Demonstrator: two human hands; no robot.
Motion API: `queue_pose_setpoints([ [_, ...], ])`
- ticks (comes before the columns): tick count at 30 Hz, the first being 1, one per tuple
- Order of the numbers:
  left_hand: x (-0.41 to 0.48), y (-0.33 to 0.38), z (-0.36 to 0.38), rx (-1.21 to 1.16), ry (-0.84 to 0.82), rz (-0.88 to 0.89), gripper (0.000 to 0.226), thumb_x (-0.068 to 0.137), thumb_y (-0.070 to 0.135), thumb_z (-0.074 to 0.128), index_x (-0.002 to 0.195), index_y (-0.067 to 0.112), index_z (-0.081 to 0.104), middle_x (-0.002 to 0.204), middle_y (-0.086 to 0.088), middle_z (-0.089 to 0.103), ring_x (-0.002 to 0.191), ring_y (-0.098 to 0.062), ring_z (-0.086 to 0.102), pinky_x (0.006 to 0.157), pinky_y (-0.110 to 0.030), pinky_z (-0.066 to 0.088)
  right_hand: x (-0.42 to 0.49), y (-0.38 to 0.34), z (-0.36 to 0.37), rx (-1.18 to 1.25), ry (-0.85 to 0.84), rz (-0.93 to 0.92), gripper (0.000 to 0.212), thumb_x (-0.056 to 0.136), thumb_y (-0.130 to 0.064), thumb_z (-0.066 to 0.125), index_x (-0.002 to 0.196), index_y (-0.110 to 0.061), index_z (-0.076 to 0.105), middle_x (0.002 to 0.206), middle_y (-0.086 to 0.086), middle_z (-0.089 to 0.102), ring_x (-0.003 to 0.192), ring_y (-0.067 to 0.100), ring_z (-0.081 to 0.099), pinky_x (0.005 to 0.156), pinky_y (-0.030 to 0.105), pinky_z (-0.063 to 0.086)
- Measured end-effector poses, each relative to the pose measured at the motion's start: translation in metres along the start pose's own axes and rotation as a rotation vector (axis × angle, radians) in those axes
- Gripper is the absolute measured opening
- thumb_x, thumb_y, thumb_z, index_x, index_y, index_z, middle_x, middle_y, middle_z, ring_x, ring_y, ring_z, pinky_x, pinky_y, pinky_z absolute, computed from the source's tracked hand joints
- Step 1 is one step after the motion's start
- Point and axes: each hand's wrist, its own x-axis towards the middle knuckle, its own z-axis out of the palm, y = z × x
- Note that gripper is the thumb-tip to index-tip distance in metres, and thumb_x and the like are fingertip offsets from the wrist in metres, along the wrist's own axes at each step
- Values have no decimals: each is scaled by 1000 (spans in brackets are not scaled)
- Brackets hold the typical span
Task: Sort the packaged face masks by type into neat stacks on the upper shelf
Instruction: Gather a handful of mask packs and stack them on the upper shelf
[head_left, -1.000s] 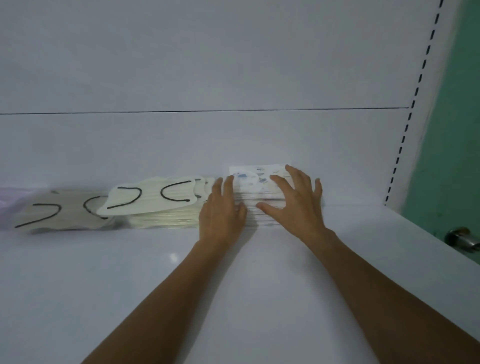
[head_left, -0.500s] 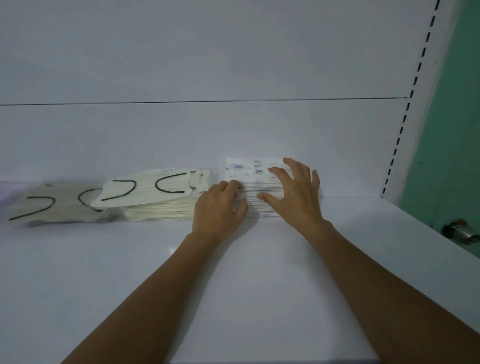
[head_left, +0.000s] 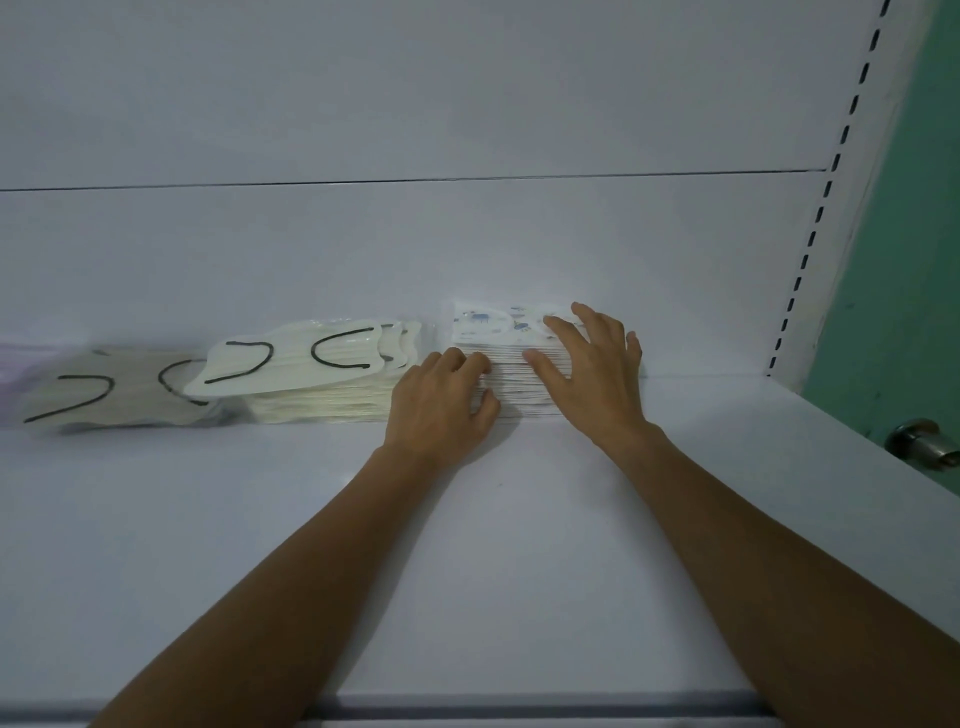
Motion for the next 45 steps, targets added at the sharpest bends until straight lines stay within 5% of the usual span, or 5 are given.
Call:
queue_pose_setpoints([
  [14,-59,-45,-87,78,-154,-113,25,90,26,49,112,17,58,117,0,55,107,-19,52,74,-27,38,-18,-121,-36,38,73,-209,46,86,-17,53,132,-12,52,141,9,46,125,27,46,106,46,30],
  [23,-164,-82,-171,48,-126,-230,24,91,25,51,111,15,59,111,-2,57,99,-20,54,70,-27,37,-112,-222,-42,85,-1,-192,47,83,-8,52,130,-10,50,132,7,50,114,26,49,89,41,41],
  [29,-239,-87,-199,-19,-32,-144,9,82,13,58,89,7,56,80,-6,58,67,-24,55,50,-31,41,-199,-263,-42,183,161,-263,29,61,8,63,89,-2,62,85,13,60,62,26,57,48,21,33],
  [35,-316,-93,-174,-81,-165,-163,27,76,26,43,87,9,60,79,-6,61,61,-26,59,43,-27,40,-292,-264,-9,173,-84,-301,24,71,-12,38,81,-7,59,81,7,57,65,22,58,48,19,39],
  [45,-399,-78,-103,-210,-464,-312,19,81,13,59,100,7,61,98,-13,60,79,-34,63,56,-33,45,-397,-172,31,-56,-679,205,37,89,-12,46,126,-11,47,126,6,49,115,24,50,86,33,40],
])
